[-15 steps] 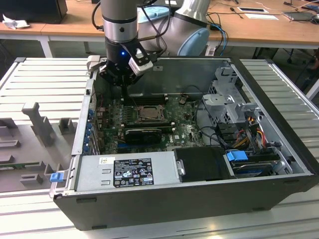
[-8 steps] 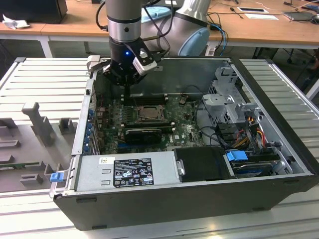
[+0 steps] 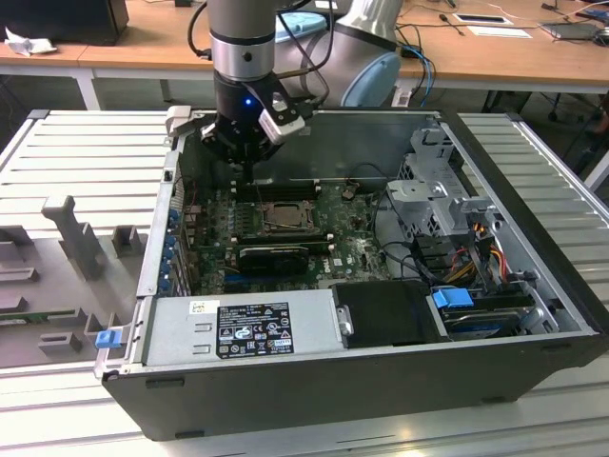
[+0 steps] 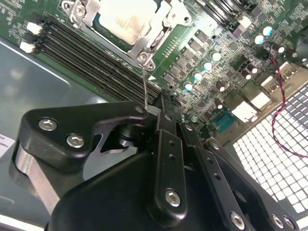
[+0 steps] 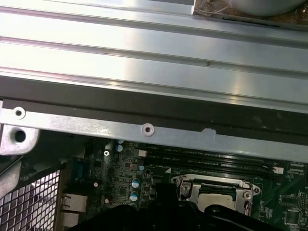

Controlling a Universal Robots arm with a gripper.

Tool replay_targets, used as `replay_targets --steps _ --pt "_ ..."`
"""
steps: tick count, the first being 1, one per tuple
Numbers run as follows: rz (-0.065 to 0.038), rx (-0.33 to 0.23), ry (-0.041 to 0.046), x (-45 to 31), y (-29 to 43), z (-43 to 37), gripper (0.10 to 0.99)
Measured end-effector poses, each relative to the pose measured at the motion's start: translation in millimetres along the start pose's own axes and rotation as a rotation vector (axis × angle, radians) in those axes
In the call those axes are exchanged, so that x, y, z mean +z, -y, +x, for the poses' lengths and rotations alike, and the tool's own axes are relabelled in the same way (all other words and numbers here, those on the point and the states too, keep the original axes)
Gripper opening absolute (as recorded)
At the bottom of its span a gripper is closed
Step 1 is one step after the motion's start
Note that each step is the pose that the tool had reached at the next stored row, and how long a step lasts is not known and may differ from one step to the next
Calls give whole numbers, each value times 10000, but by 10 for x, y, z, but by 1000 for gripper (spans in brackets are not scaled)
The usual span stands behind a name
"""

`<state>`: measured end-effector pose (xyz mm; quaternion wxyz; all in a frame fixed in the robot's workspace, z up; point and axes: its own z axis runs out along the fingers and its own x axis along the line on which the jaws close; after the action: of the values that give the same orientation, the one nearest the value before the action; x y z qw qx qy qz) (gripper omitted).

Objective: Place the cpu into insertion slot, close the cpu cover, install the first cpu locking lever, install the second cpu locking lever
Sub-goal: 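Install the first cpu locking lever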

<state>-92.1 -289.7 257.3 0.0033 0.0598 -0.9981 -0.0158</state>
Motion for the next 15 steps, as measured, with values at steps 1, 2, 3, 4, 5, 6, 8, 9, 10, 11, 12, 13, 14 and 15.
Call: replay_targets --steps 1,2,3,4,5,6,8,9,10,11,12,13,14,15 --pt "1 0 0 0 1 -7 106" --pt "-1 -1 0 0 2 -15 106" --pt "-1 -1 1 0 3 -23 106" --pt "0 -1 0 0 4 -33 106" --pt "0 0 0 0 5 -39 106" --pt "-1 0 1 0 6 -48 106" --pt "0 0 0 0 8 -70 106" --pt "0 0 0 0 9 -76 106" --pt "0 0 0 0 10 -82 106" --pt "0 0 1 0 11 -89 106" --pt "-1 0 1 -1 11 -95 106" --pt "-1 0 1 -1 12 -105 106" --pt "-1 0 1 0 13 -110 106" --pt "-1 0 1 -1 14 -117 106"
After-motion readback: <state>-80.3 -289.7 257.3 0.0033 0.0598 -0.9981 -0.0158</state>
